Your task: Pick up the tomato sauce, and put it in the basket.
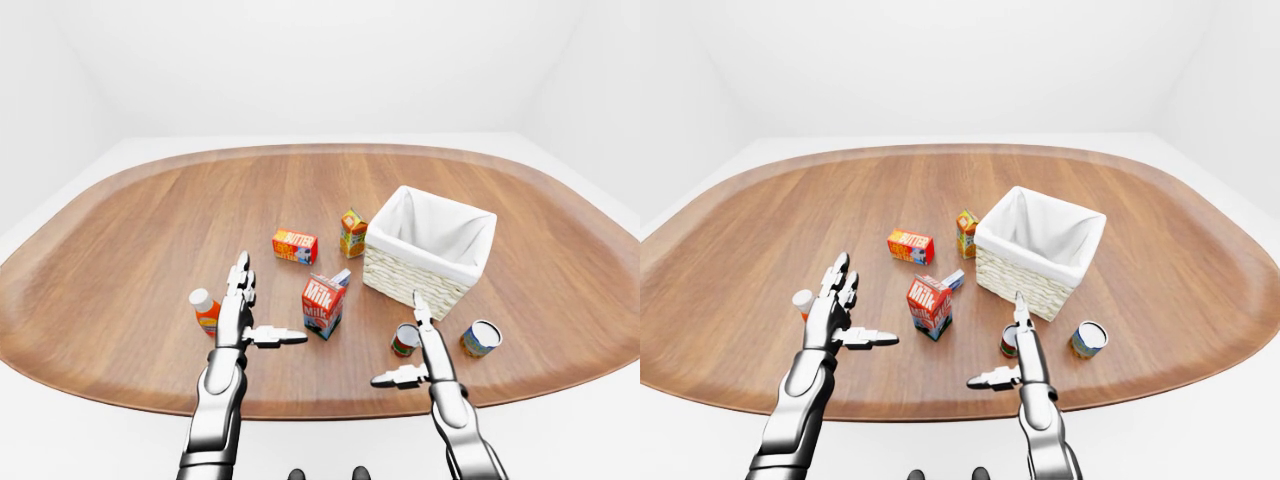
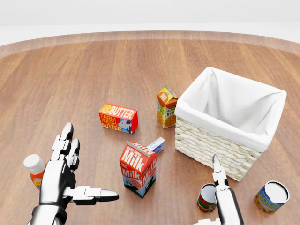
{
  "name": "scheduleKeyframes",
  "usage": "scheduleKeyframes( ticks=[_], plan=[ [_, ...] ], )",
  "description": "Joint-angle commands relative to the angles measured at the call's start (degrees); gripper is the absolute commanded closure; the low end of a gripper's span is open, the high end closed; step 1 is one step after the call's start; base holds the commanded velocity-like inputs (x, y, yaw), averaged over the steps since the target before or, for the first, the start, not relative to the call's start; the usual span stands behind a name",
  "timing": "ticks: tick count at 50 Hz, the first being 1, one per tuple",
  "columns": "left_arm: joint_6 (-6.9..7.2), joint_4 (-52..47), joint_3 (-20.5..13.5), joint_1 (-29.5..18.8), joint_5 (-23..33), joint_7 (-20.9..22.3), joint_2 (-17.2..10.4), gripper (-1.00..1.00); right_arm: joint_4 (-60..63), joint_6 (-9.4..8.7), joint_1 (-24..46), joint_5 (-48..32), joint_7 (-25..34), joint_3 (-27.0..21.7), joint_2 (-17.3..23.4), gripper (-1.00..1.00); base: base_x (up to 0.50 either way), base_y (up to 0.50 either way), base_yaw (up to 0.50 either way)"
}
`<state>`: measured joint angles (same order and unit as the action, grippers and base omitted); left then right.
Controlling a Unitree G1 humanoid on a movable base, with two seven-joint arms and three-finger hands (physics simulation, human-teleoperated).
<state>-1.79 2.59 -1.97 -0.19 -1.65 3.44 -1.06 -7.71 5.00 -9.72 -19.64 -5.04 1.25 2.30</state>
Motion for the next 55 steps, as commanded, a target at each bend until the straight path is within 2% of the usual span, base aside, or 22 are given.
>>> scheduleKeyframes(
  ticks=[1,6,8,9,14,17,19,23,24,25,27,35,42,47,51,52,55],
  plan=[
    [-0.28,0.28,0.02,0.00,0.06,0.10,-0.02,-1.00,-7.56,0.00,3.41,-2.80,-3.43,-2.11,0.74,-1.00,0.00,0.00,0.00],
    [-0.11,-0.08,0.07,0.13,0.11,0.10,0.00,-1.00,-11.81,0.00,5.50,-3.15,-4.36,-2.40,1.12,-1.00,0.00,0.00,0.00],
    [-0.72,0.76,0.00,-0.10,0.13,0.13,-0.02,-1.00,-13.21,0.00,6.31,-3.20,-4.58,-2.43,1.26,-1.00,0.00,0.00,0.00],
    [-0.17,-0.04,0.08,0.14,0.15,0.11,-0.01,-1.00,-13.74,0.00,6.66,-3.33,-4.77,-2.43,1.33,-1.00,0.00,0.00,0.00],
    [-0.60,0.51,-0.04,-0.02,0.14,0.19,-0.07,-1.00,-18.58,0.00,9.40,-3.34,-5.68,-2.70,1.92,-1.00,0.00,0.00,0.00],
    [-0.10,-0.17,0.02,0.15,0.17,0.16,-0.04,-1.00,-20.91,0.00,10.88,-3.39,-6.20,-2.83,2.25,-1.00,0.00,0.00,0.00],
    [-0.70,0.68,-0.06,-0.14,0.20,0.16,-0.05,-1.00,-22.85,0.00,12.20,-3.41,-6.51,-2.86,2.46,-1.00,0.00,0.00,0.00],
    [-0.22,0.11,0.00,-0.06,0.19,0.12,-0.05,-1.00,-25.17,0.00,13.67,-3.29,-6.83,-2.91,2.78,-1.00,0.00,0.00,0.00],
    [-0.48,0.51,-0.06,-0.20,0.19,0.15,-0.07,-1.00,-25.67,0.00,14.04,-3.31,-6.89,-2.88,2.85,-1.00,0.00,0.00,0.00],
    [-0.08,0.03,-0.03,-0.13,0.18,0.14,-0.08,-1.00,-25.94,0.00,14.26,-3.42,-6.96,-2.84,2.89,-1.00,0.00,0.00,0.00],
    [-0.60,0.70,-0.08,-0.29,0.19,0.15,-0.08,-1.00,-27.17,0.00,14.99,-3.50,-7.16,-2.78,3.00,-1.00,0.00,0.00,0.00],
    [0.00,-0.25,0.07,0.01,0.25,0.07,0.00,-1.00,-30.46,0.00,16.08,-2.84,-7.21,-2.89,3.16,-1.00,0.00,0.00,0.00],
    [-0.94,0.97,0.02,-0.27,0.25,0.08,-0.01,-1.00,-34.15,0.00,17.64,-2.05,-7.81,-3.20,3.67,-1.00,0.00,0.00,0.00],
    [-0.27,-0.01,-0.03,0.00,0.12,0.18,-0.07,-1.00,-41.40,0.00,21.06,-1.61,-9.15,-3.27,4.28,-1.00,0.00,0.00,0.00],
    [-0.51,0.29,-0.06,-0.04,0.16,0.22,-0.09,-1.00,-42.11,0.00,21.73,-1.44,-9.32,-3.19,4.47,-1.00,0.00,0.00,0.00],
    [0.07,-0.50,-0.02,0.15,0.15,0.19,-0.08,-1.00,-42.19,0.00,21.79,-1.44,-9.37,-3.15,4.48,-1.00,0.00,0.00,0.00],
    [-0.22,-0.01,-0.04,0.00,0.19,0.22,-0.07,-1.00,-41.05,0.00,21.60,-1.37,-9.26,-3.14,4.54,-1.00,0.00,0.00,0.00]
  ],
)
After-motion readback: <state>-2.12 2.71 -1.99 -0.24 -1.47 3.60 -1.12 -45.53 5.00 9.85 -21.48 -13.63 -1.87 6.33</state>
